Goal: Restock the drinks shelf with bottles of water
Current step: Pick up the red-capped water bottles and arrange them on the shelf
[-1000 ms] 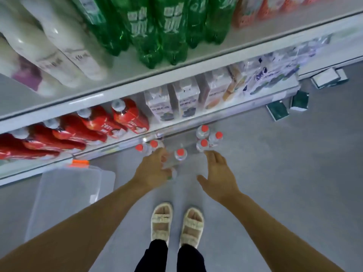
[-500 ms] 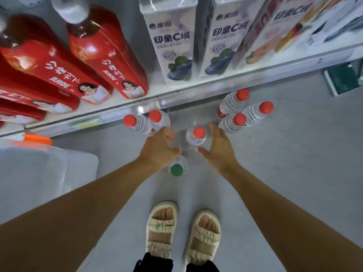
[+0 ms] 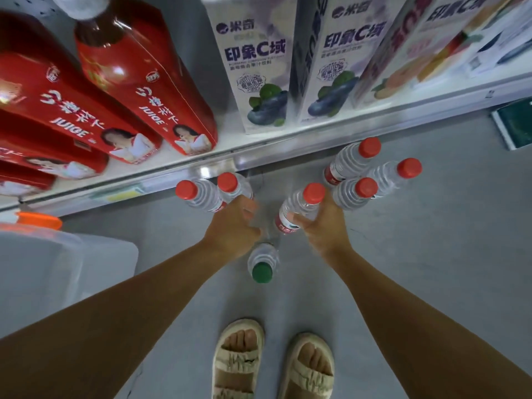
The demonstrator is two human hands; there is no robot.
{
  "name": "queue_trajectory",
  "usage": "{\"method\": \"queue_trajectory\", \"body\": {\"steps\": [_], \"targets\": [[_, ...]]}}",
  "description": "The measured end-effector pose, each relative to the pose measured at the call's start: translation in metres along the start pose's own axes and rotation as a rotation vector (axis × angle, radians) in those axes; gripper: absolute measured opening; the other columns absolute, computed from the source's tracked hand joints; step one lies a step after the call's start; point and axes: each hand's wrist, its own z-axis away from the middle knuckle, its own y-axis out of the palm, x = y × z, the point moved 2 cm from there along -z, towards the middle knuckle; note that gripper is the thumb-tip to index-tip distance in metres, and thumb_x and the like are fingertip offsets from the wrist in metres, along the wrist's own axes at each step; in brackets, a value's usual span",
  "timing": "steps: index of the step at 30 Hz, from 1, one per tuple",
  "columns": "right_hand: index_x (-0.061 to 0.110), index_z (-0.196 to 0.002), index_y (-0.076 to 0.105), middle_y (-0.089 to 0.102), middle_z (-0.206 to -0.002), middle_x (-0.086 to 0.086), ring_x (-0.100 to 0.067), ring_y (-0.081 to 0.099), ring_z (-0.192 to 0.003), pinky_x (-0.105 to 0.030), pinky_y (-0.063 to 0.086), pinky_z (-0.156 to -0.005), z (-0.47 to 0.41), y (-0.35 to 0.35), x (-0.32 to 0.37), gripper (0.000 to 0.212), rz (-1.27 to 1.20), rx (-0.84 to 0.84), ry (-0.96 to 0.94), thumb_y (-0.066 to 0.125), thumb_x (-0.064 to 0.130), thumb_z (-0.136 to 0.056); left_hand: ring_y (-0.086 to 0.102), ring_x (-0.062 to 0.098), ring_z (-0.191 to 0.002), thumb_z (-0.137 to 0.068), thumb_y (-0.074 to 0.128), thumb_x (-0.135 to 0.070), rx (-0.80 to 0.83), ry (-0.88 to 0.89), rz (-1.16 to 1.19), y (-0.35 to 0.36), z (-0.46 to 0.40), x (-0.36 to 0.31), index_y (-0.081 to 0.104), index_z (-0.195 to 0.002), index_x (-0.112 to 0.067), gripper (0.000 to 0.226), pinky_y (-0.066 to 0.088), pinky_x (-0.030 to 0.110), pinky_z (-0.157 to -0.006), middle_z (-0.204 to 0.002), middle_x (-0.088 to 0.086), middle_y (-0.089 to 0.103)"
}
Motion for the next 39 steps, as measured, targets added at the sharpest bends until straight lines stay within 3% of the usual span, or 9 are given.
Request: {"method": "queue_trajectory", "body": {"steps": [2,6,8,12,16,26,32,36,39], "targets": [[0.01,-0.114,0.052,0.06,-0.104,-0.002,-0.019,0.058,-0.098,-0.03,0.047,-0.091,0.006,-0.017,0.016,0.05,-0.034,-0.018,0.014,0.079,0.012,-0.072,0.058,0.024,-0.108,-0.08,0.067,0.001,-0.022,-0.003,0.046,-0.008,0.011,-0.009,0.05,-0.122,-0.007,0.046,0.052,0.031,-0.086,-0.115,0.007,0.058],[0.021,-0.108,0.05,0.059,-0.09,0.018,0.003,0.058,-0.081,-0.004,0.043,-0.071,0.025,-0.064,0.062,0.038,-0.11,-0.006,0.018,0.074,0.016,-0.079,0.059,0.027,-0.103,-0.078,0.065,0.005,-0.035,-0.043,0.157,-0.027,0.045,-0.04,0.055,-0.11,-0.014,0.039,0.047,0.031,-0.077,-0.104,0.002,0.057],[0.014,-0.109,0.055,0.064,-0.094,0.012,0.004,0.061,-0.085,-0.009,0.047,-0.073,0.032,-0.086,0.087,0.033,-0.163,0.021,0.018,0.072,0.017,-0.081,0.058,0.027,-0.098,-0.077,0.063,0.011,-0.022,-0.074,0.235,-0.036,0.062,-0.057,0.053,-0.096,-0.018,0.036,0.045,0.032,-0.075,-0.101,0.004,0.058],[0.017,-0.113,0.058,0.066,-0.098,0.007,-0.006,0.063,-0.088,-0.01,0.048,-0.068,0.053,-0.149,0.161,0.034,-0.219,0.093,0.026,0.07,0.025,-0.083,0.055,0.021,-0.097,-0.078,0.062,0.011,-0.015,-0.011,0.322,-0.066,0.116,-0.117,0.054,-0.111,-0.007,0.038,0.04,0.026,-0.077,-0.106,0.006,0.058],[0.03,-0.1,0.061,0.07,-0.099,0.007,-0.012,0.066,-0.094,-0.034,0.052,-0.083,0.079,-0.211,0.242,0.023,-0.222,0.133,-0.014,0.073,0.03,-0.08,0.056,0.017,-0.094,-0.078,0.068,0.003,0.048,0.058,0.355,-0.103,0.177,-0.181,0.055,-0.114,-0.007,0.039,0.043,0.021,-0.068,-0.108,0.008,0.061],[0.033,-0.081,0.055,0.061,-0.08,0.015,-0.006,0.06,-0.08,-0.029,0.046,-0.076,0.169,-0.339,0.441,0.016,-0.107,0.113,-0.173,0.067,0.044,-0.082,0.061,0.015,-0.101,-0.077,0.075,-0.011,0.154,0.309,0.396,-0.185,0.339,-0.318,0.051,-0.122,-0.016,0.052,0.052,0.027,-0.082,-0.115,0.005,0.062],[0.029,-0.067,0.052,0.057,-0.057,0.018,0.004,0.054,-0.057,-0.022,0.039,-0.061,0.228,-0.384,0.549,0.025,-0.002,0.11,-0.308,0.068,0.04,-0.084,0.061,0.01,-0.094,-0.078,0.074,-0.011,0.121,0.47,0.409,-0.22,0.432,-0.376,0.05,-0.118,-0.018,0.047,0.051,0.018,-0.073,-0.107,0.0,0.063],[0.028,-0.087,0.06,0.063,-0.081,0.016,0.0,0.06,-0.077,-0.018,0.044,-0.066,0.266,-0.404,0.61,0.023,0.082,0.136,-0.382,0.066,0.05,-0.081,0.062,0.005,-0.093,-0.076,0.077,-0.019,0.045,0.542,0.433,-0.244,0.489,-0.401,0.05,-0.116,-0.023,0.048,0.051,0.018,-0.074,-0.104,-0.009,0.063],[0.027,-0.109,0.062,0.066,-0.109,0.007,-0.011,0.06,-0.102,-0.036,0.049,-0.09,0.299,-0.414,0.655,0.057,0.176,0.115,-0.484,0.06,0.066,-0.067,0.065,0.018,-0.099,-0.074,0.078,-0.02,0.013,0.573,0.472,-0.264,0.525,-0.414,0.051,-0.12,-0.023,0.054,0.054,0.032,-0.081,-0.113,0.002,0.065]]}}
